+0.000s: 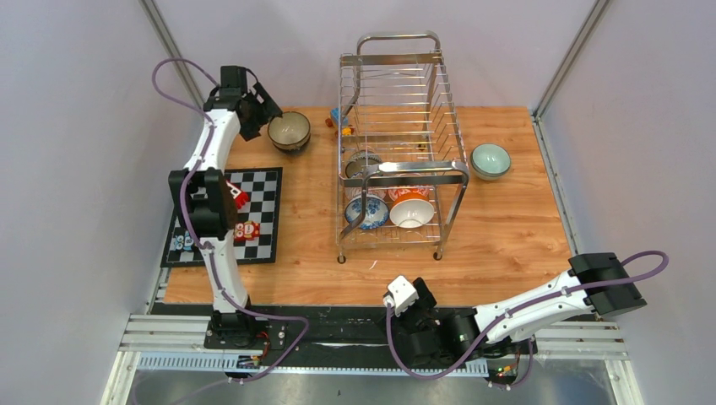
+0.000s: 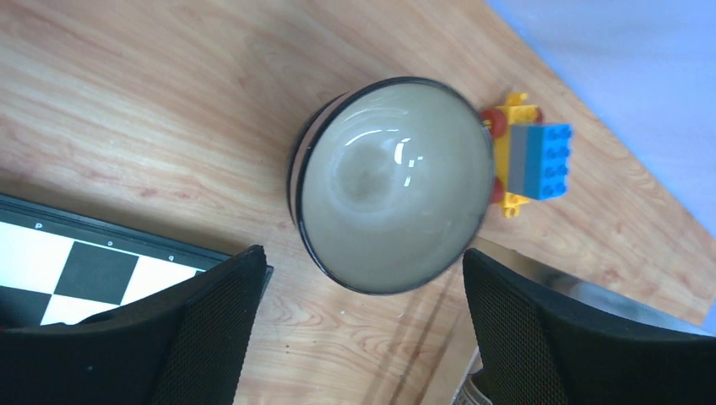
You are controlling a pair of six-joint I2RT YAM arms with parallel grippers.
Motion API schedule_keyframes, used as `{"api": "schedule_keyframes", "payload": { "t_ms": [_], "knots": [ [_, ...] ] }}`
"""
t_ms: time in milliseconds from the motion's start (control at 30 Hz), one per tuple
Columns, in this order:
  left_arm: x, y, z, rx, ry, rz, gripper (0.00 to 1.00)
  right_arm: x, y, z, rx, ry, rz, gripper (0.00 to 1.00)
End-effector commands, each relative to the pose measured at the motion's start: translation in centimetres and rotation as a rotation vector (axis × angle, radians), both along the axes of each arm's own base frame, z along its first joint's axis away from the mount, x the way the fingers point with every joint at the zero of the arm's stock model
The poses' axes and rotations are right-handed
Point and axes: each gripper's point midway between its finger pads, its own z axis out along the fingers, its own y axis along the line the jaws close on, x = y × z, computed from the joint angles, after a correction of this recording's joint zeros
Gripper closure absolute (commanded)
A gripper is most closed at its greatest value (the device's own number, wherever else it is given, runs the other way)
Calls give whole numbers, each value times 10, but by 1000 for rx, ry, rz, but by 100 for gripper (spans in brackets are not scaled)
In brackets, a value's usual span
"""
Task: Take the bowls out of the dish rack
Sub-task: Adjust the bowl in the bowl, then adjust the dish rack at the center of the board.
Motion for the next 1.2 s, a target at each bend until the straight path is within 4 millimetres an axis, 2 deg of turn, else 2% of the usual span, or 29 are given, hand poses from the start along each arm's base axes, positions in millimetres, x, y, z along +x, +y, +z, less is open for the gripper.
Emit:
{"api": "schedule_keyframes", "payload": {
  "t_ms": [0, 167, 200, 400, 500, 667, 767, 933, 1167],
  "knots": [
    [-12, 0, 74, 24, -151, -13, 11, 5, -1, 6, -4, -16, -20, 6],
    [-53, -4, 95, 82, -212, -18, 5, 5, 2, 10, -17, -27, -9, 6],
    [-64, -17, 98, 86, -228, -47, 4, 4, 3, 12, -24, -29, 0, 6],
    [-149, -40, 108, 247, -296, -79, 0, 3, 0, 28, -100, -53, 56, 6],
    [-192, -46, 106, 277, -336, -101, 0, 2, -4, 44, -106, -56, 83, 7],
    [-245, -42, 99, 254, -407, -139, 0, 0, -13, 87, -23, -34, 115, 9],
    [-267, -51, 97, 221, -459, -216, 0, 4, -24, 115, 68, -22, 101, 10],
    [-289, -83, 84, 95, -500, -375, 1, 22, -50, 159, 234, -58, 26, 10],
    [-312, -111, 76, -24, -582, -510, 3, 61, -101, 189, 285, -231, -246, 11]
  ]
}}
